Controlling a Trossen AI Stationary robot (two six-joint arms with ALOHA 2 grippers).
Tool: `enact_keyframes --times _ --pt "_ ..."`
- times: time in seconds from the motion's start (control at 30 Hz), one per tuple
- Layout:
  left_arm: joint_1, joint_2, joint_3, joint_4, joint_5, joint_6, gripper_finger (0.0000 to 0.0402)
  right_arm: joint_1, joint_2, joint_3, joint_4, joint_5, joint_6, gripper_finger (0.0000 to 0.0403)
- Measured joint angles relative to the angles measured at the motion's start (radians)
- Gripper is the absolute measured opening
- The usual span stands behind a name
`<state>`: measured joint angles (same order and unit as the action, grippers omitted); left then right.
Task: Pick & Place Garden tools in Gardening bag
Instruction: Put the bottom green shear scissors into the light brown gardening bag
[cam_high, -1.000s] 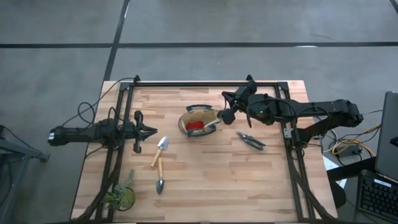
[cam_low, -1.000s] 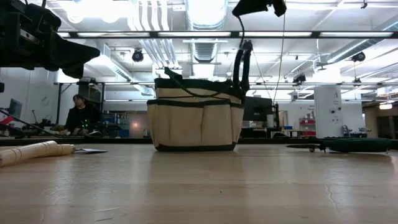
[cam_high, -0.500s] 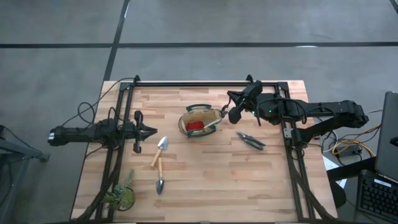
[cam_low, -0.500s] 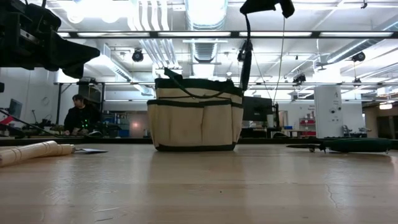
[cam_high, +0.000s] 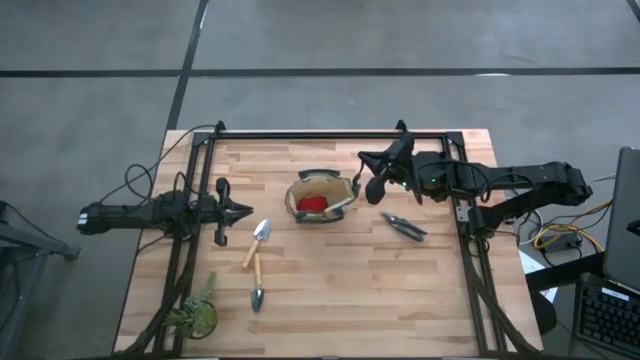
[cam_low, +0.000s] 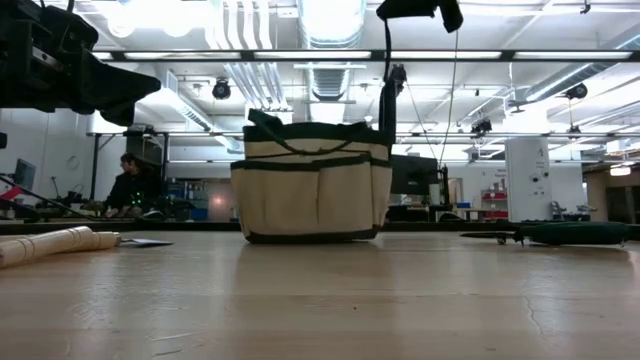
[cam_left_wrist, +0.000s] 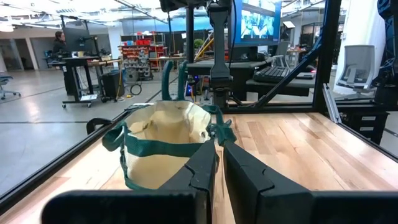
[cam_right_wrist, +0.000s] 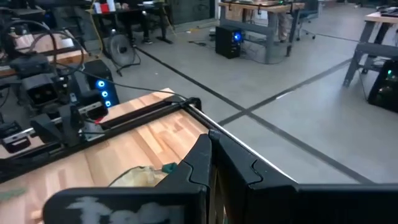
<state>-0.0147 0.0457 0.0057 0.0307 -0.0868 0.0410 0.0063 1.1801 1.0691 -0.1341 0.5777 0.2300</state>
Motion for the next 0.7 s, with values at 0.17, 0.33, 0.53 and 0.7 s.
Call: enact_keyframes --times 0.17,0.33,0.53,0.7 --pt "0.0 0.0 0.0 0.0 0.0 0.0 0.0037 -0.003 0.0 -0.019 -0.008 0.0 0.025 0.0011" --pt "0.0 0.0 0.0 0.0 0.0 0.0 0.0037 -0.003 0.012 -0.062 -0.008 0.0 0.055 0.0011" --pt "0.0 0.0 0.0 0.0 0.0 0.0 0.0037 -0.003 0.017 -0.084 0.001 0.0 0.059 0.0011" --pt "0.0 0.0 0.0 0.0 0.0 0.0 0.0037 -0.003 0.017 -0.083 0.003 -0.006 0.053 0.0013"
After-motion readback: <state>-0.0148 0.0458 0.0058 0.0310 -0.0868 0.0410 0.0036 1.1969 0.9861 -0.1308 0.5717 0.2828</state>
